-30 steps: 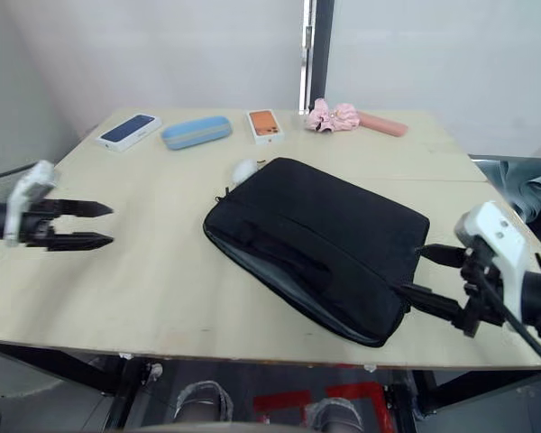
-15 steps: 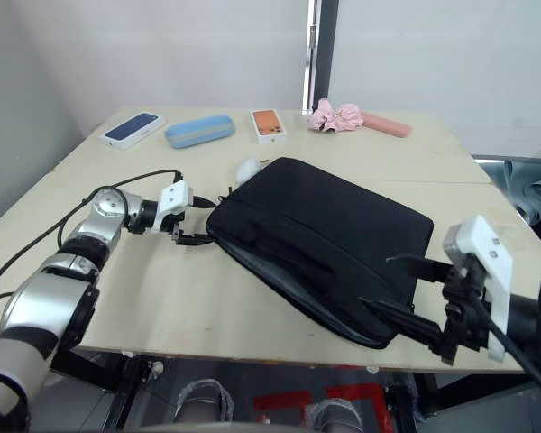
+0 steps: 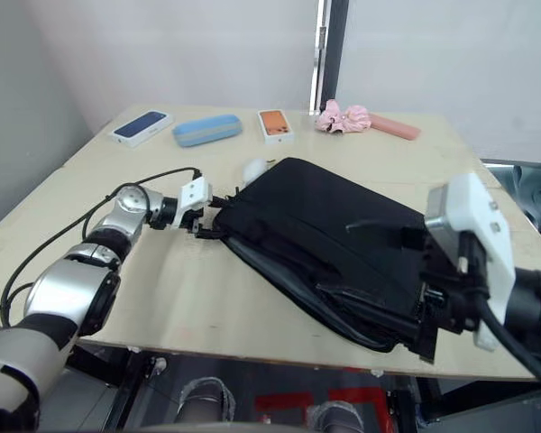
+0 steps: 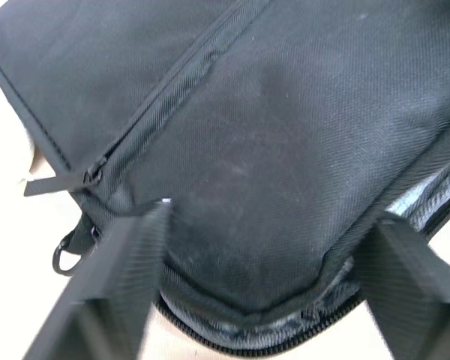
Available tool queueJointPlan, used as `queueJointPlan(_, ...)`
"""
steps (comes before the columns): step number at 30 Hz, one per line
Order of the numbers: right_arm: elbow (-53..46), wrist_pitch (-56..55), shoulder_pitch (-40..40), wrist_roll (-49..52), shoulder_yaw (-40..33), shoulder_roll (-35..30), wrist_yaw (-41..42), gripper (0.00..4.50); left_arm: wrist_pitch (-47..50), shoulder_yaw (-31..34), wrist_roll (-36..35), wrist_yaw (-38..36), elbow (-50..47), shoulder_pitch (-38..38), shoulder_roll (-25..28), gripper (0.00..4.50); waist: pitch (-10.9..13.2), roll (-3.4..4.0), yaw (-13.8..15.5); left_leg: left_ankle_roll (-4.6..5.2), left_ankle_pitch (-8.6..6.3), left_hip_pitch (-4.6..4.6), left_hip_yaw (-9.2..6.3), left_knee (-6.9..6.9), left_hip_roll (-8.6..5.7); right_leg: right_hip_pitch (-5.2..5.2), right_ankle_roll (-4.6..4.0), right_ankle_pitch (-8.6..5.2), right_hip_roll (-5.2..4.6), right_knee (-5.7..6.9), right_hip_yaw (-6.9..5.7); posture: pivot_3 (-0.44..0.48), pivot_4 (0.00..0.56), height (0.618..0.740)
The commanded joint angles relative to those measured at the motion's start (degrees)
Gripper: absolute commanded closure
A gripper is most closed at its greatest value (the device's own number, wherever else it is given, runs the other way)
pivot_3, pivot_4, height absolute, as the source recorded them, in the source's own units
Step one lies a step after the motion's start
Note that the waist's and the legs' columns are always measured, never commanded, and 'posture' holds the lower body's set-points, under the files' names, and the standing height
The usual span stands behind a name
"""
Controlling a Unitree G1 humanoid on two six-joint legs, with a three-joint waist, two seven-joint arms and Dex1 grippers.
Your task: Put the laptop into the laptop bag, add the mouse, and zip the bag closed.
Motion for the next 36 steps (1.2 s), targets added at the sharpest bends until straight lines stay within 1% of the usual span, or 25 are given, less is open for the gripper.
queueJointPlan(1, 1.3, 0.4, 0.3, -1.5, -0.9, 1.4, 0.9, 0.00, 0.6, 1.4, -0.6, -2.4, -0.3, -1.0, 0.3, 2.29, 0.0, 0.00, 0.0, 0.02, -0.01, -0.01, 0.00, -0.02, 0.00, 0.00, 0.00, 0.00, 0.00, -0.05, -0.02, 0.000, 0.150, 0.740)
queueJointPlan(2, 1.6, 0.7, 0.7, -2.7, -0.6, 2.1, 1.6, 0.00, 0.6, 1.5, -0.5, -2.8, -0.5, -0.8, 0.5, 2.52, 0.0, 0.00, 0.0, 0.04, -0.02, -0.03, -0.01, -0.03, 0.00, 0.01, 0.00, 0.00, 0.00, -0.10, -0.04, 0.000, 0.150, 0.740)
queueJointPlan(3, 1.9, 1.0, 1.0, -3.8, -0.3, 2.7, 2.3, 0.00, 0.3, 1.4, -0.2, -2.6, -0.7, -0.7, 0.8, 3.00, 0.0, -0.01, 0.0, 0.06, -0.03, -0.04, -0.01, -0.04, 0.00, 0.01, 0.00, 0.00, 0.00, -0.13, -0.05, 0.000, 0.150, 0.740)
queueJointPlan(5, 2.1, 1.8, 1.8, -6.3, 0.4, 3.6, 3.8, 0.00, 0.5, 1.1, 0.5, -2.5, -0.8, -0.6, 1.3, 3.75, 0.0, -0.01, 0.0, 0.11, -0.07, -0.06, 0.00, -0.03, 0.00, 0.05, 0.01, 0.01, -0.02, -0.22, -0.06, 0.000, 0.150, 0.740)
queueJointPlan(6, 2.1, 2.6, 3.0, -9.0, 0.8, 4.5, 5.1, 0.00, 0.4, 0.6, 1.1, -2.4, -1.0, -0.5, 1.7, 4.04, 0.0, -0.01, 0.0, 0.12, -0.08, -0.05, 0.00, -0.03, -0.01, 0.06, 0.01, 0.01, -0.02, -0.22, -0.06, 0.000, 0.150, 0.740)
queueJointPlan(9, 2.6, 5.7, 9.4, -18.9, 2.4, 8.0, 9.4, 0.00, 1.1, 0.1, 1.0, -5.3, -2.2, -0.6, 2.2, 4.04, 0.0, -0.01, -0.1, 0.10, -0.08, -0.04, -0.01, -0.06, 0.00, 0.07, 0.02, 0.01, -0.01, -0.26, -0.08, 0.000, 0.150, 0.740)
queueJointPlan(12, 4.7, 5.6, 16.9, -29.4, 7.0, 13.4, 12.6, 0.00, 2.5, 1.2, -1.0, -8.1, -4.6, -0.5, 2.4, 4.04, 0.0, -0.01, -0.2, 0.09, -0.09, -0.05, -0.01, -0.15, 0.00, 0.06, 0.02, 0.00, -0.02, -0.35, -0.11, 0.000, 0.150, 0.740)
queueJointPlan(13, 6.2, 4.9, 17.5, -30.4, 8.8, 15.2, 12.2, 0.00, 2.2, 1.5, -1.6, -8.5, -5.6, -0.3, 2.5, 4.04, 0.0, -0.02, -0.2, 0.09, -0.10, -0.07, 0.00, -0.17, -0.01, 0.06, 0.02, 0.00, -0.02, -0.38, -0.11, 0.000, 0.150, 0.740)
queueJointPlan(15, 9.1, 4.3, 17.6, -29.5, 12.1, 18.6, 11.9, 0.00, 1.2, 2.0, -2.5, -8.8, -7.8, 0.6, 2.7, 4.04, 0.0, -0.03, -0.5, 0.08, -0.10, -0.07, 0.00, -0.17, -0.01, 0.05, 0.02, 0.01, -0.03, -0.40, -0.10, 0.000, 0.150, 0.740)
queueJointPlan(19, 15.3, 4.2, 18.3, -33.8, 19.1, 23.4, 13.0, 0.00, 1.0, 2.1, -3.7, -9.7, -12.5, 3.0, 3.4, 4.04, 0.0, -0.01, -0.7, 0.06, -0.11, 0.01, 0.03, -0.22, -0.03, 0.07, 0.02, 0.01, -0.04, -0.37, -0.06, 0.000, 0.150, 0.740)
queueJointPlan(21, 19.4, 4.3, 17.8, -35.6, 21.3, 24.8, 13.1, 0.00, 1.4, 2.0, -4.4, -10.1, -15.0, 4.2, 3.7, 4.04, 0.0, -0.01, -0.8, 0.07, -0.11, 0.00, 0.03, -0.21, -0.03, 0.09, 0.02, 0.01, -0.04, -0.39, -0.06, 0.000, 0.150, 0.740)
queueJointPlan(26, 25.0, 4.0, 14.8, -39.1, 24.8, 24.6, 15.4, 0.00, 3.0, 1.9, -5.5, -10.0, -19.5, 6.8, 4.6, 4.04, 0.1, 0.01, -0.9, 0.07, -0.11, 0.01, 0.03, -0.23, -0.05, 0.10, 0.01, 0.01, -0.06, -0.39, -0.06, 0.000, 0.150, 0.740)
queueJointPlan(29, 31.7, 4.6, 8.0, -39.2, 27.0, 24.8, 15.3, 0.00, 2.8, 1.5, -5.4, -10.1, -21.5, 8.6, 5.5, 4.04, 0.0, 0.03, -1.4, 0.07, -0.10, 0.08, 0.06, -0.21, -0.04, 0.15, 0.01, 0.02, -0.04, -0.37, -0.02, 0.000, 0.150, 0.740)
queueJointPlan(35, 36.4, 5.6, 3.5, -43.8, 32.0, 23.8, 17.7, 0.00, 4.0, 1.6, -6.6, -9.9, -24.6, 10.5, 6.5, 4.04, 0.1, 0.04, -1.1, 0.07, -0.10, 0.07, 0.06, -0.20, -0.01, 0.15, 0.00, 0.04, -0.01, -0.35, -0.03, 0.000, 0.150, 0.740)
queueJointPlan(36, 36.9, 5.3, 3.2, -45.8, 34.0, 23.4, 18.2, 0.25, 4.8, 1.8, -7.2, -10.0, -25.4, 10.9, 6.5, 4.08, 0.1, 0.05, -1.1, 0.07, -0.10, 0.06, 0.07, -0.19, -0.02, 0.15, -0.01, 0.04, -0.02, -0.36, -0.03, 0.000, 0.150, 0.740)
